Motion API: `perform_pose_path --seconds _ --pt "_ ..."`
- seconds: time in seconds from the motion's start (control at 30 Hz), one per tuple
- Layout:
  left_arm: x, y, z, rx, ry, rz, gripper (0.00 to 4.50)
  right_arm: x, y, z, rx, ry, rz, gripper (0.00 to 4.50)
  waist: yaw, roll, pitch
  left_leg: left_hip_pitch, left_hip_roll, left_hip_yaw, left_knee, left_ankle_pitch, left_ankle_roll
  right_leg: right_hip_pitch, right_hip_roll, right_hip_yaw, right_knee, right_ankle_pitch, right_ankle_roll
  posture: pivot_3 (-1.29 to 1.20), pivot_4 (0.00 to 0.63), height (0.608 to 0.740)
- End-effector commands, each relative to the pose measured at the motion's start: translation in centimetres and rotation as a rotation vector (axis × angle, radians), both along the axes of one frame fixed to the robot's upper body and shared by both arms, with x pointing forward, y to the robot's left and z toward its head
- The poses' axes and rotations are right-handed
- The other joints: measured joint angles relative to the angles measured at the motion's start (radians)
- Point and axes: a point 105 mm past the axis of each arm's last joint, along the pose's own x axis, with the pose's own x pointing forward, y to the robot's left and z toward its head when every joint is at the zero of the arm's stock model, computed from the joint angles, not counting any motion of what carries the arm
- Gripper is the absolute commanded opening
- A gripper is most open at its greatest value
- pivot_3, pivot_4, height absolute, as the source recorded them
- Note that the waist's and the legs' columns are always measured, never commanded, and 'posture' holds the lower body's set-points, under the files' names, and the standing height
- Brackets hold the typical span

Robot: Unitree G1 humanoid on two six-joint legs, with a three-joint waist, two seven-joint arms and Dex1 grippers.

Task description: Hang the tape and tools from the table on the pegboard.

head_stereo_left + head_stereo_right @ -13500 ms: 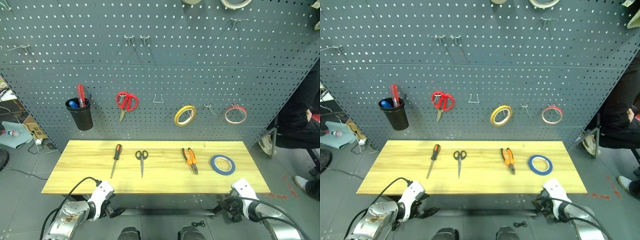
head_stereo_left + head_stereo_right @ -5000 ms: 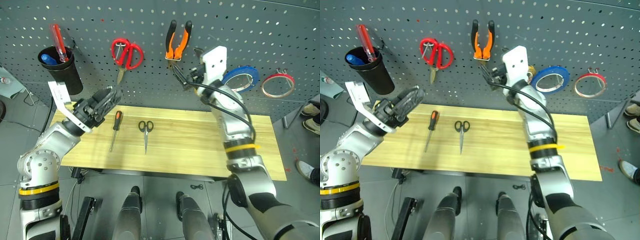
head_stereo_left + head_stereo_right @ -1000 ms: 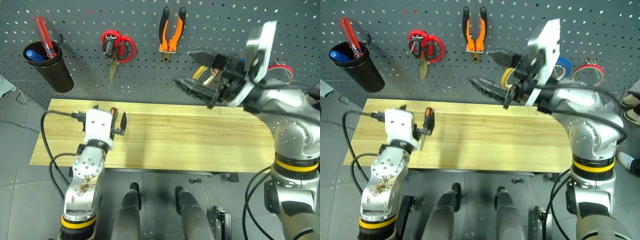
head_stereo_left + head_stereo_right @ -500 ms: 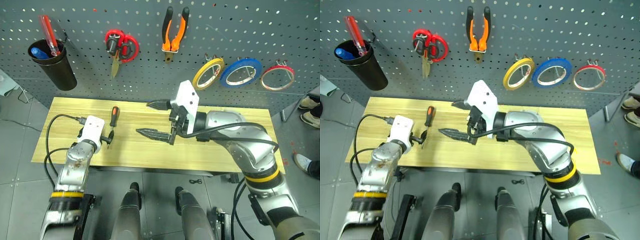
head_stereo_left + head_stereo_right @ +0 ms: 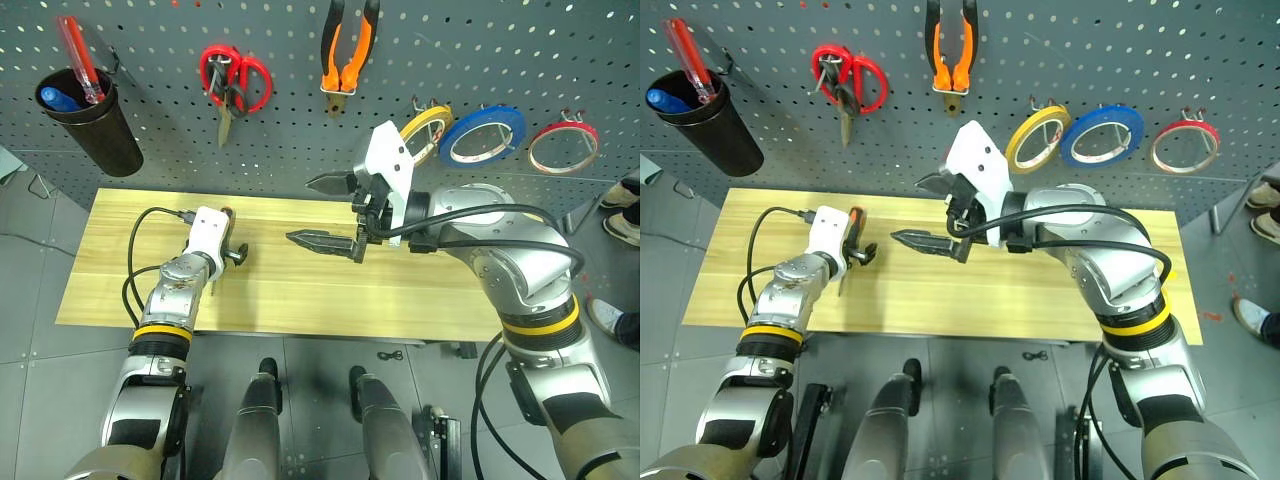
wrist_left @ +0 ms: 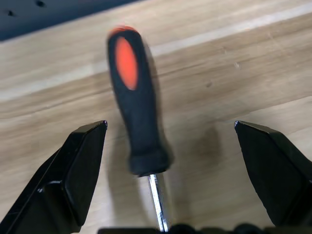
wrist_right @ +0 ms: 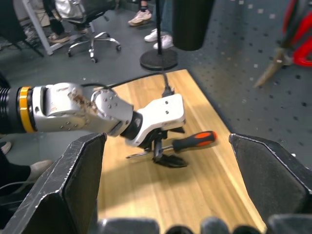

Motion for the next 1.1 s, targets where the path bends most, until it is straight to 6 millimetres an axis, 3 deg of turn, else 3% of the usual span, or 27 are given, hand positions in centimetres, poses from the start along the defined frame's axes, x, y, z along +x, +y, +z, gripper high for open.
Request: perform_pose_path --seconds 0.03,0.13,0.37,0.57,0.7,0.9,1.0,1.1 --pt "0.3 0.6 0.2 -0.023 0.017 0.073 4.45 -0.2 -0.4 1.5 0.008 -0.061 0.011 4.5 0.001 0.0 0.008 0.0 0.0 0.0 0.0 0.0 0.0 0.0 0.0 0.0 0.0 0.0 -0.001 0.03 0.504 0.74" --pt "0.2 1.2 0.0 -0.042 0.039 0.112 3.7 0.1 -0.7 1.7 0.003 -0.065 0.006 4.5 -0.002 0.001 0.01 0.0 -0.001 0.0 0.0 0.0 0.0 0.0 -0.001 0.0 0.0 0.0 0.0 0.03 0.507 0.74" --pt "0.2 1.1 0.1 -0.038 0.038 0.1 0.59 0.2 -1.0 1.6 -0.004 -0.058 -0.001 4.5 -0.002 0.001 0.01 0.0 -0.001 0.0 0.0 0.0 0.0 0.0 -0.001 0.0 0.0 -0.003 0.005 0.03 0.507 0.74" --pt "-0.7 1.0 0.7 -0.007 0.034 0.076 0.6 0.3 -1.4 1.6 -0.001 -0.063 -0.009 4.5 -0.003 0.001 0.01 0.0 -0.001 0.0 -0.001 0.0 0.0 0.0 -0.001 0.0 0.0 -0.004 0.006 0.04 0.494 0.74" --pt "-3.2 0.6 2.1 -0.006 0.005 0.022 0.6 -0.3 -2.2 1.9 0.034 -0.048 0.003 4.5 -0.001 0.0 0.011 0.0 0.0 -0.001 -0.003 0.0 0.0 -0.001 0.0 -0.001 -0.001 -0.003 0.004 0.06 0.47 0.74" --pt "-7.6 -1.3 6.9 -0.05 -0.219 -0.038 0.6 -1.6 -3.0 2.8 0.156 -0.022 0.05 4.5 0.008 0.0 0.01 -0.002 0.0 -0.003 -0.005 0.0 -0.001 -0.001 -0.001 -0.004 -0.002 0.0 -0.002 0.12 0.425 0.74" --pt "-9.8 -2.8 10.1 -0.019 -0.369 -0.082 0.6 -1.8 -3.2 5.4 0.309 -0.028 0.068 4.5 0.013 -0.001 0.01 -0.003 0.0 -0.004 -0.005 0.001 -0.002 -0.001 -0.001 -0.005 -0.003 0.001 -0.003 0.16 0.399 0.74" --pt "-10.8 -2.9 13.1 0.009 -0.508 -0.047 0.6 -1.5 -3.0 6.8 0.368 -0.04 0.077 4.5 0.019 -0.001 0.009 -0.003 0.0 -0.005 -0.005 0.002 -0.003 -0.001 -0.001 -0.006 -0.003 0.001 -0.003 0.2 0.363 0.74"
